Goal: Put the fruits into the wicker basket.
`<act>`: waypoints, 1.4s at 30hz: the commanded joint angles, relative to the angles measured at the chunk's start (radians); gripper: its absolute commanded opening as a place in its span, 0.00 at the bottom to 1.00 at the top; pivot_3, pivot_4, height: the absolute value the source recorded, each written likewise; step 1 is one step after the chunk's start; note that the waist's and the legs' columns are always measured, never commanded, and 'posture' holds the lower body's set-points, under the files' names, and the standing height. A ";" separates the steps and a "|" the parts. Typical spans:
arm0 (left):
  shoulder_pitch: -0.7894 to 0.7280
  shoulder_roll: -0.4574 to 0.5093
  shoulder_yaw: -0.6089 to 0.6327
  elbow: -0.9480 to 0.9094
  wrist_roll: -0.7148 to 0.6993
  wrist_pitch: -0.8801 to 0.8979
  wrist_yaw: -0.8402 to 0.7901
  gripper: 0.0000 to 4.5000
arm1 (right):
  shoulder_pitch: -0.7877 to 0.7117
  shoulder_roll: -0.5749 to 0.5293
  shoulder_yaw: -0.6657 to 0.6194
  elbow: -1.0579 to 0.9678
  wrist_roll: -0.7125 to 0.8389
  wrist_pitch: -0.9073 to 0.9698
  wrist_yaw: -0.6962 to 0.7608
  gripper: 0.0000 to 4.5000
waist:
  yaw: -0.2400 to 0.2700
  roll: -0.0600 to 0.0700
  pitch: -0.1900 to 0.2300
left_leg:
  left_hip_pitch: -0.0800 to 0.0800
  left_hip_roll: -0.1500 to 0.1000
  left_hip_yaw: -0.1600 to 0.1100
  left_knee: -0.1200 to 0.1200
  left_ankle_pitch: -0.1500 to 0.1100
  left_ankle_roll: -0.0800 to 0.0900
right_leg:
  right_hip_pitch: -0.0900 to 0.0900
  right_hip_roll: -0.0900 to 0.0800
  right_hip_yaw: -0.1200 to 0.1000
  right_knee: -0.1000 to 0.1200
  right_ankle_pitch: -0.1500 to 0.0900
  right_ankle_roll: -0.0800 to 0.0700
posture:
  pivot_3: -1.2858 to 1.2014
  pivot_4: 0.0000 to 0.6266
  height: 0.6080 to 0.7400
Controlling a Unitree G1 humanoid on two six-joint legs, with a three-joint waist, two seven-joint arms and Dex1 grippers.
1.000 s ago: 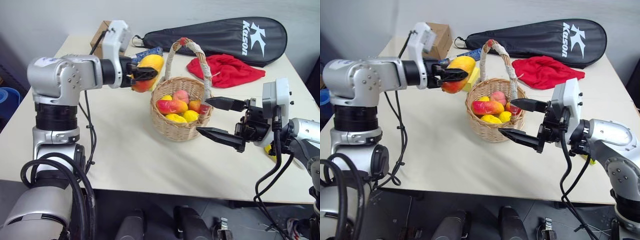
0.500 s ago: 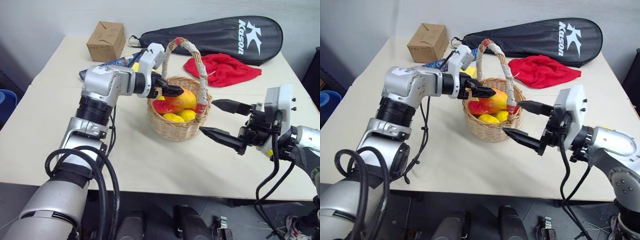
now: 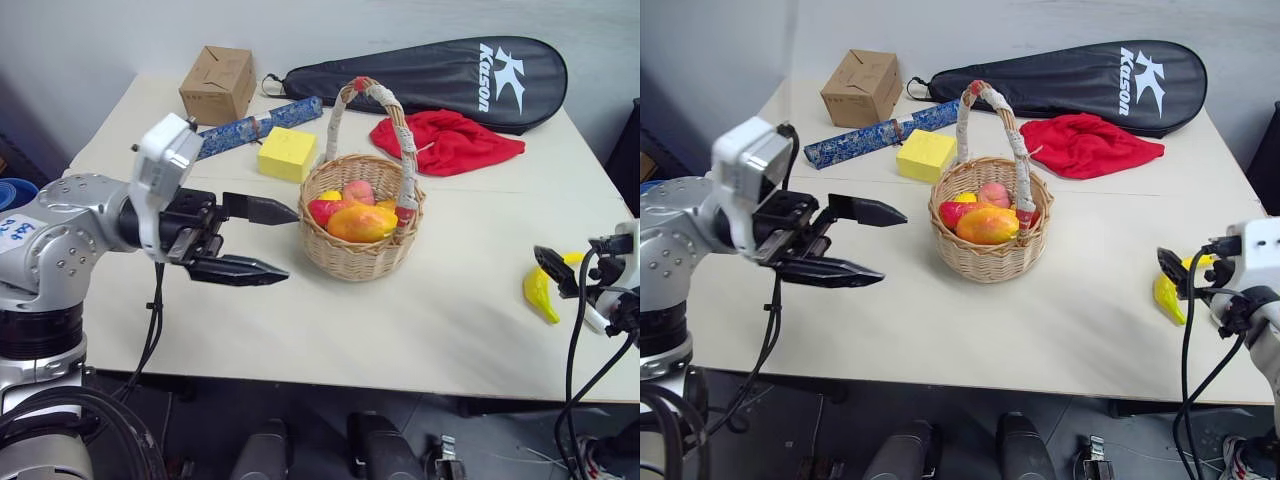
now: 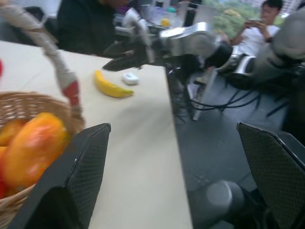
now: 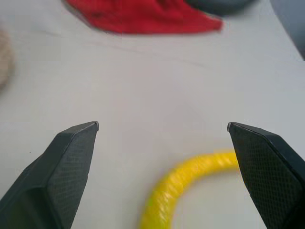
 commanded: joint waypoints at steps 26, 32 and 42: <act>-0.067 0.004 -0.037 0.007 0.020 -0.106 0.109 1.00 | -0.287 0.172 0.051 0.306 -0.008 -0.079 0.112 0.21 | -0.029 0.000 0.000 | 0.002 0.001 0.003 0.000 0.000 0.000 | -0.001 0.003 0.004 0.004 0.000 0.000 | 0.52 0.24 1.00; -0.085 0.017 -0.016 0.024 0.017 -0.102 0.125 1.00 | -0.476 0.126 0.142 0.270 0.145 -0.007 0.350 0.21 | -0.030 0.001 0.000 | 0.002 0.002 0.004 0.000 0.000 0.000 | -0.003 0.003 0.004 0.005 0.000 0.000 | 0.52 0.24 1.00; -0.101 0.074 0.046 0.044 -0.008 -0.086 0.154 1.00 | -1.035 0.184 0.584 0.693 -0.069 -0.115 0.768 0.21 | -0.043 0.001 0.001 | 0.001 0.002 0.004 -0.001 0.000 0.000 | -0.004 0.003 0.003 0.006 0.000 0.000 | 0.52 0.24 1.00</act>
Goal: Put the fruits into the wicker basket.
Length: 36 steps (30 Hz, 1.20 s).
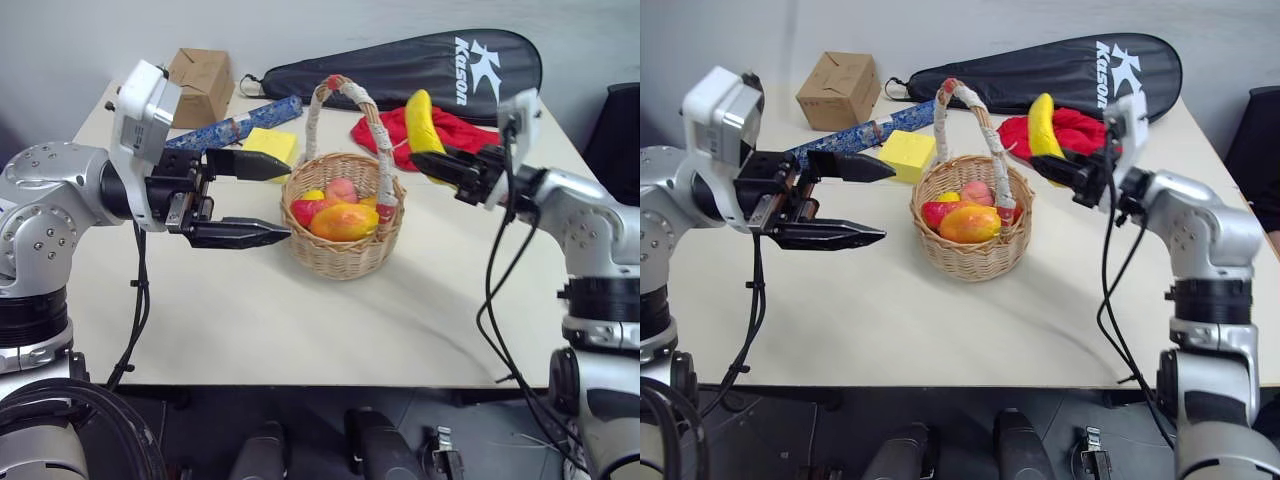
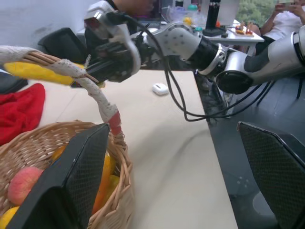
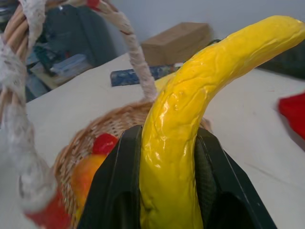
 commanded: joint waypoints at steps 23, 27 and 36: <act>0.017 0.056 0.063 -0.026 -0.026 -0.014 0.051 1.00 | 0.047 -0.265 -0.067 -0.130 -0.086 -0.040 0.394 0.86 | 0.020 0.001 0.001 | -0.008 -0.001 -0.007 0.001 0.001 -0.004 | -0.001 -0.003 -0.009 -0.006 0.000 0.000 | 0.52 0.24 1.00; -0.004 0.040 0.039 -0.004 -0.012 -0.034 0.041 1.00 | 0.217 -0.233 -0.130 -0.384 0.025 0.073 0.298 0.86 | 0.012 0.002 0.001 | -0.008 -0.001 -0.004 0.002 0.000 -0.002 | -0.003 -0.003 -0.009 -0.002 0.000 0.000 | 0.52 0.24 1.00; -0.046 0.022 0.002 0.039 0.005 -0.059 0.022 1.00 | 0.273 -0.006 -0.143 -0.535 0.116 0.165 -0.019 0.86 | 0.017 0.002 0.001 | -0.001 -0.001 -0.003 0.002 0.000 -0.002 | -0.001 -0.002 -0.004 0.000 0.000 0.000 | 0.52 0.24 1.00</act>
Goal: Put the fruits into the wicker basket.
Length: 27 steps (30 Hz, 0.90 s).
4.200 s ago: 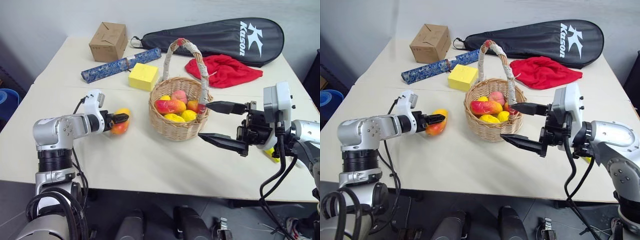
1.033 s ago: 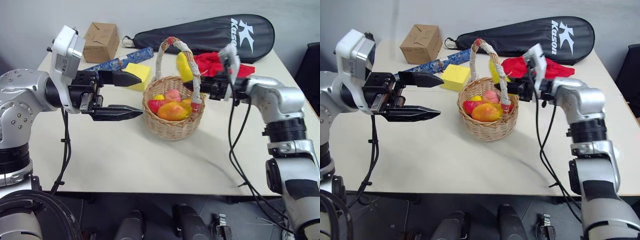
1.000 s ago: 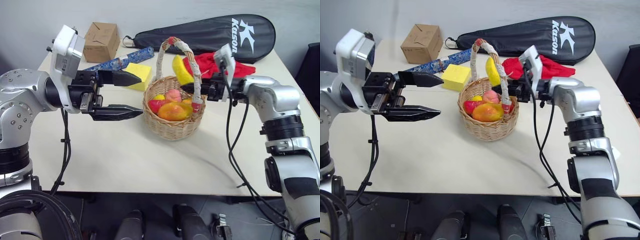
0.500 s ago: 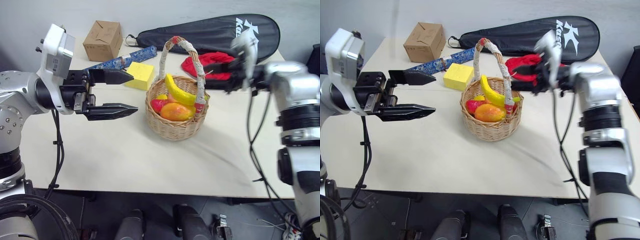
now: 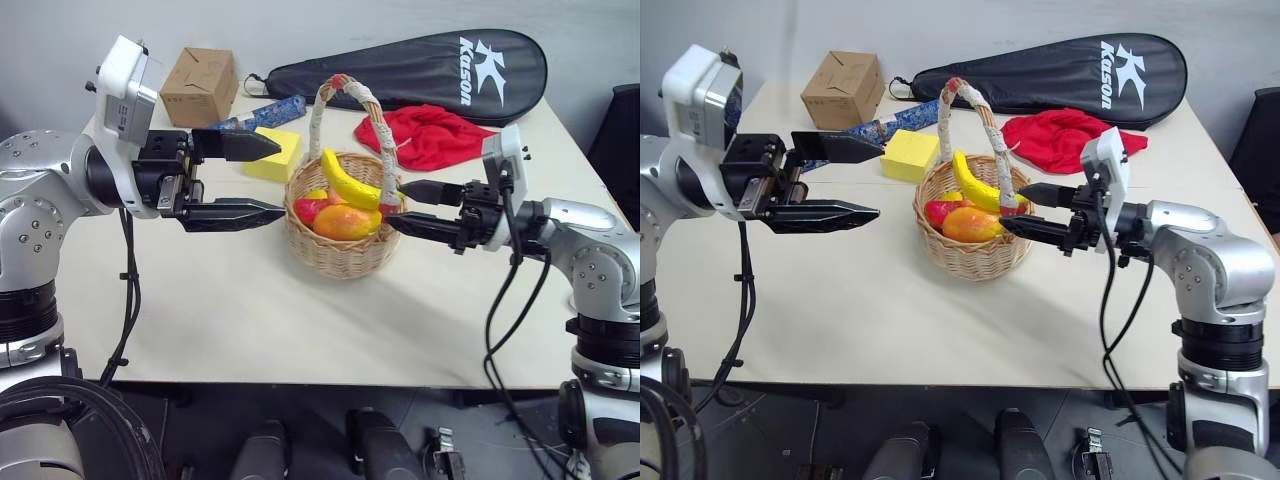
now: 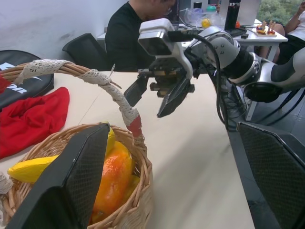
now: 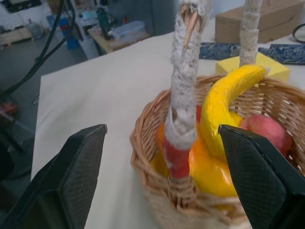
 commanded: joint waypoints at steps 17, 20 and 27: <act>-0.031 -0.004 0.016 0.005 0.006 -0.019 0.011 1.00 | -0.057 0.035 -0.004 0.024 0.007 -0.076 -0.102 0.04 | 0.000 0.000 0.000 | -0.001 0.000 0.000 -0.001 -0.001 0.001 | 0.000 0.000 -0.001 0.000 0.000 0.000 | 0.52 0.24 1.00; -0.038 -0.012 0.009 0.016 0.011 -0.025 0.011 1.00 | -0.053 -0.020 -0.106 0.002 0.049 -0.100 -0.081 0.04 | 0.002 0.000 0.000 | -0.002 0.000 0.000 -0.001 -0.001 0.001 | 0.000 0.000 -0.001 0.000 0.000 0.000 | 0.52 0.24 1.00; -0.058 -0.031 -0.005 0.046 0.029 -0.042 -0.006 1.00 | -0.011 -0.208 -0.375 0.045 0.130 -0.046 -0.119 0.04 | 0.006 0.000 0.000 | -0.004 -0.001 -0.001 -0.001 -0.001 0.002 | 0.000 -0.001 -0.002 -0.001 0.000 0.000 | 0.52 0.24 1.00</act>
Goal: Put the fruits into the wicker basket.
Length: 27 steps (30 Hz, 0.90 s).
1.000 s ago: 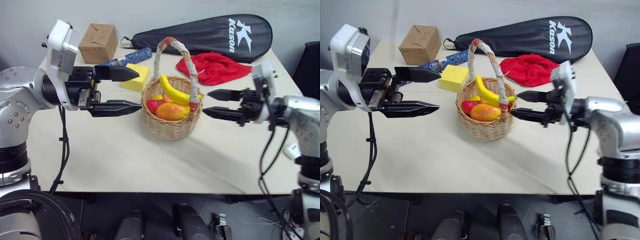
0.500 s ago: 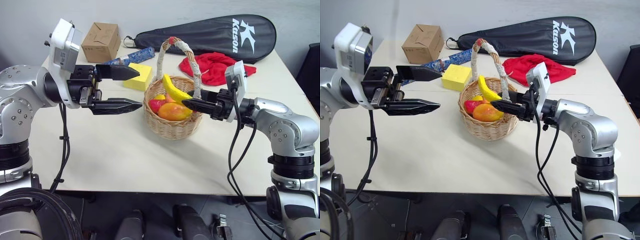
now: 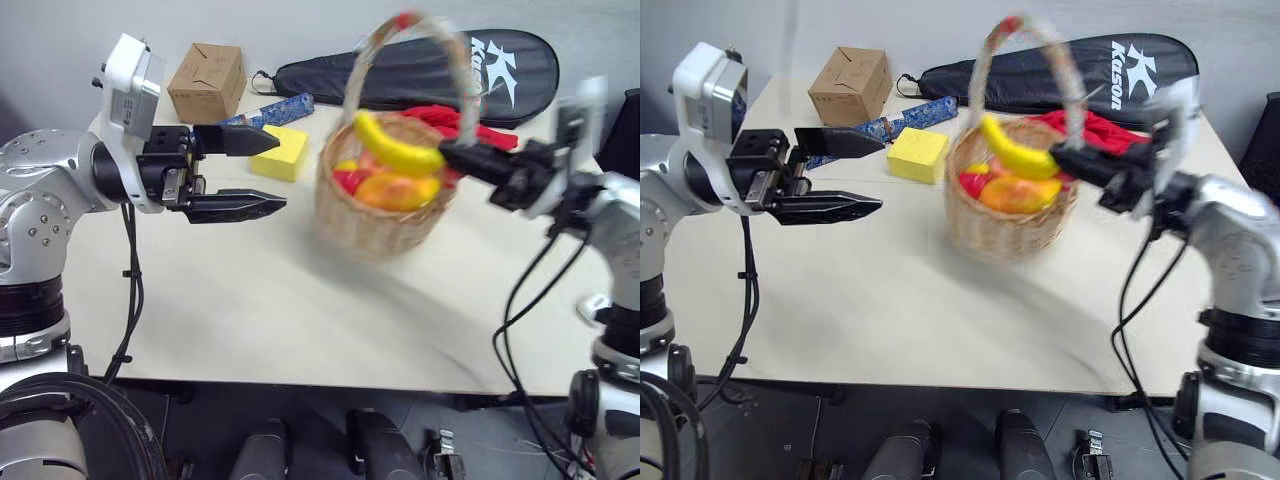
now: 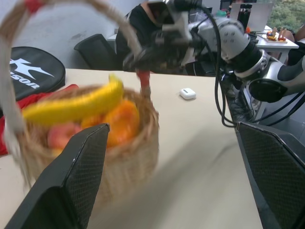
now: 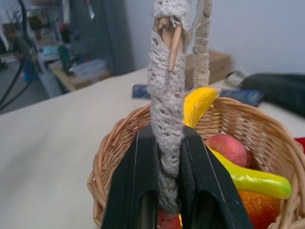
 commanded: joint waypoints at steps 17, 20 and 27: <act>-0.094 -0.084 -0.051 0.083 0.049 -0.052 -0.046 1.00 | 0.513 -0.071 -0.375 0.048 -0.064 -0.073 -0.166 0.11 | -0.006 0.000 0.000 | 0.007 0.001 0.006 0.000 0.000 0.001 | 0.003 0.002 0.006 -0.001 0.000 0.000 | 0.52 0.24 1.00; -0.101 -0.102 -0.052 0.086 0.038 -0.034 -0.043 1.00 | 0.553 -0.072 -0.423 0.026 -0.011 -0.040 -0.167 0.34 | -0.004 0.000 0.000 | 0.008 0.000 0.008 0.000 0.000 0.001 | 0.003 0.002 0.008 0.000 0.000 0.001 | 0.52 0.24 1.00; -0.109 -0.118 -0.054 0.122 0.039 -0.030 -0.065 1.00 | 0.808 -0.206 -0.646 -0.062 0.079 0.065 0.014 0.86 | 0.002 0.000 0.000 | 0.007 0.000 0.008 0.000 0.000 0.002 | 0.003 0.002 0.009 0.000 0.000 0.001 | 0.52 0.24 1.00</act>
